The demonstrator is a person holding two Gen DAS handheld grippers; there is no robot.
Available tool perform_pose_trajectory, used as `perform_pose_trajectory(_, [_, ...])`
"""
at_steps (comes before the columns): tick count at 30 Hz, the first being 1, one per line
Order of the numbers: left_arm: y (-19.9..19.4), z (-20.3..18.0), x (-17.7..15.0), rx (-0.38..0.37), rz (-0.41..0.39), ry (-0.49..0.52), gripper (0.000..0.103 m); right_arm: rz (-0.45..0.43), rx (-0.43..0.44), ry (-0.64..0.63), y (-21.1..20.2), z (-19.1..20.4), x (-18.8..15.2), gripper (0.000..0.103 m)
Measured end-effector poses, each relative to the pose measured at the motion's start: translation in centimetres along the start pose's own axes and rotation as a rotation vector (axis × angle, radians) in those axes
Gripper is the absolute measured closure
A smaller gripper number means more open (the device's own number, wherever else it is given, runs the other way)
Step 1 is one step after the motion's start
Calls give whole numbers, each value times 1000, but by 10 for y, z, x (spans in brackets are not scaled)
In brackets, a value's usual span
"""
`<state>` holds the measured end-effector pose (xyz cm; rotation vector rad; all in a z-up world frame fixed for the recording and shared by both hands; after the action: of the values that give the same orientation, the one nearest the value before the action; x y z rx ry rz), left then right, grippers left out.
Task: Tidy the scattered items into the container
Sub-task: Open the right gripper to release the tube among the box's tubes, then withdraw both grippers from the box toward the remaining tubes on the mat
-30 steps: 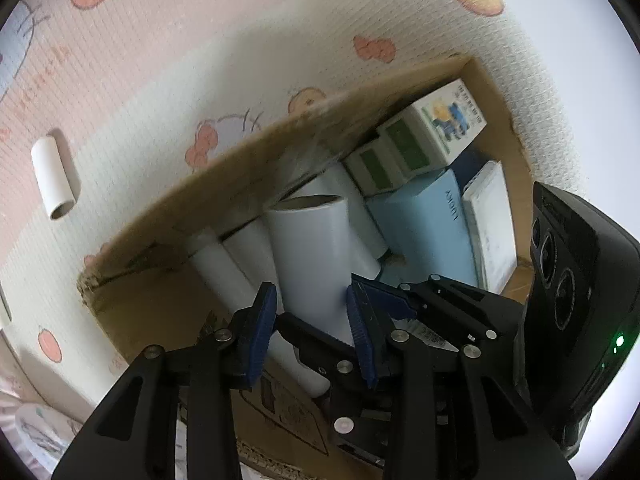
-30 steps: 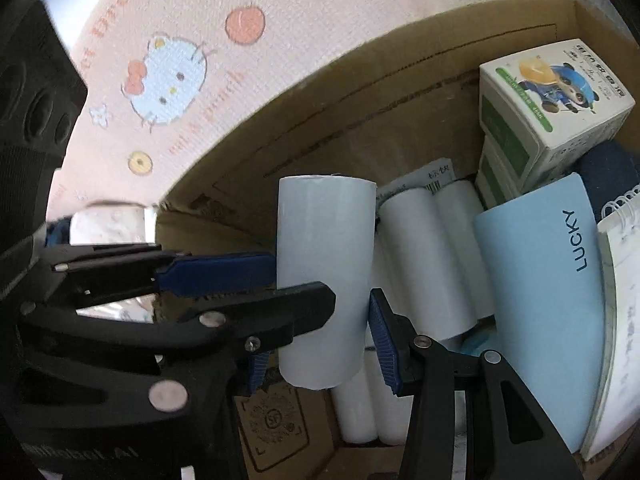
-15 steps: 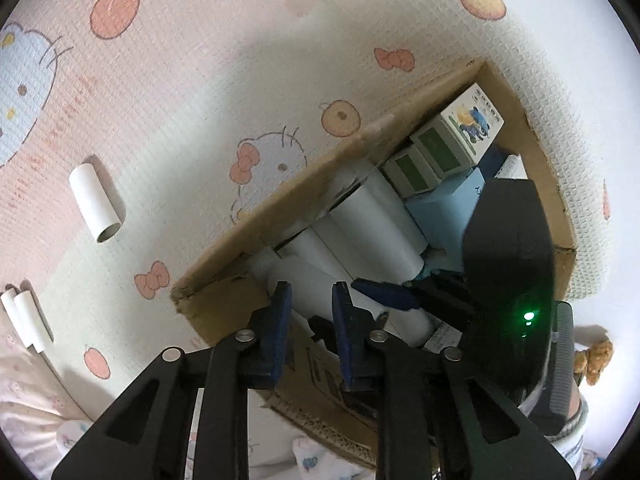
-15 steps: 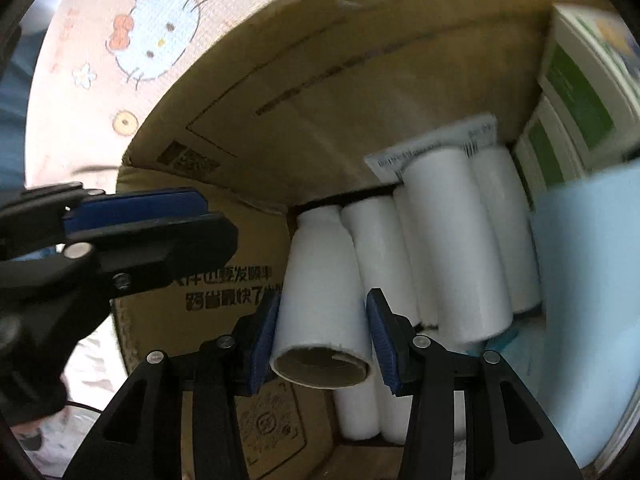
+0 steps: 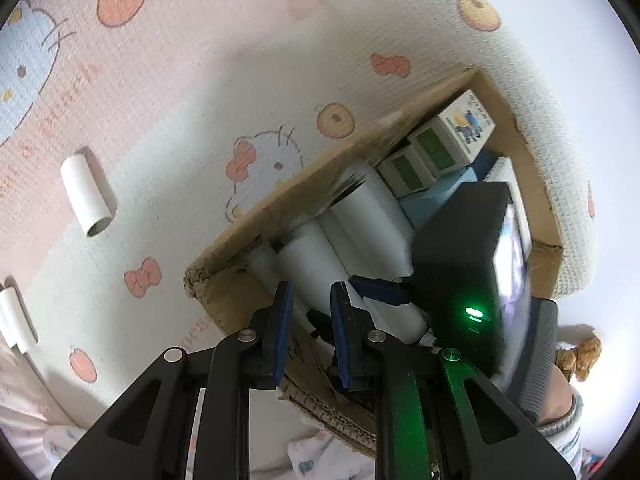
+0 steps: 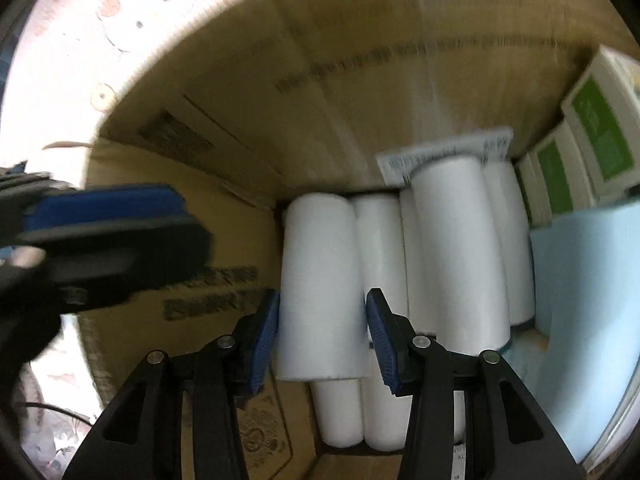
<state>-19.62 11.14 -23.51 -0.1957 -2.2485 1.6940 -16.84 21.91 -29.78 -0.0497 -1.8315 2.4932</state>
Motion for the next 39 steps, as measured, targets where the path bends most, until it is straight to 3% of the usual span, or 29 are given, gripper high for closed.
perform_pose_trajectory(2, [-3,3,-2,20,-5,5,82,12,-44,20,3,-9,-1,61])
perform_pose_trajectory(8, [-11,-9,-7,-13,-23,0,82,-12,-15,19,-6,-11,0,61])
perform_pose_trajectory(14, [-6,-34,8,-25,-60,47,81,-158,18,-10,-41,-9,4,61])
perform_pose_trajectory(19, [-8,-46,7,-13,-114,104,81,-208,27,5,-71,-12,-8,61])
perform_pose_trajectory(22, [-8,-48,22,-5,-156,127,80,-251,23,6,-89,-11,-22,61])
perform_pose_trajectory(29, [-34,-59,6,47,-321,190,63,-518,-144,-94,-136,-5,-58,60])
perform_pose_trajectory(33, [-52,-64,-15,103,-427,221,53,-659,-237,-141,-145,27,-61,60])
perform_pose_trajectory(35, [-58,-63,-25,106,-451,224,50,-751,-283,-168,-153,39,-68,57])
perform_pose_trajectory(39, [-61,-51,-50,76,-444,200,48,-815,-276,-200,-153,54,-84,54])
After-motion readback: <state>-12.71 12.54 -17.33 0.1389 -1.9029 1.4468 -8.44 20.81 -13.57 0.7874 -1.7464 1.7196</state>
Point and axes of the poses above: each gripper's, at about its wrist camera, not at the fingertips, and y roughly the way its jaws point, z to its left, x to its top, the point moved 10 cm from there along y, roughly the way its jaws point, and after that the axes turned 13 degrees about y, right-handed, at the moved point
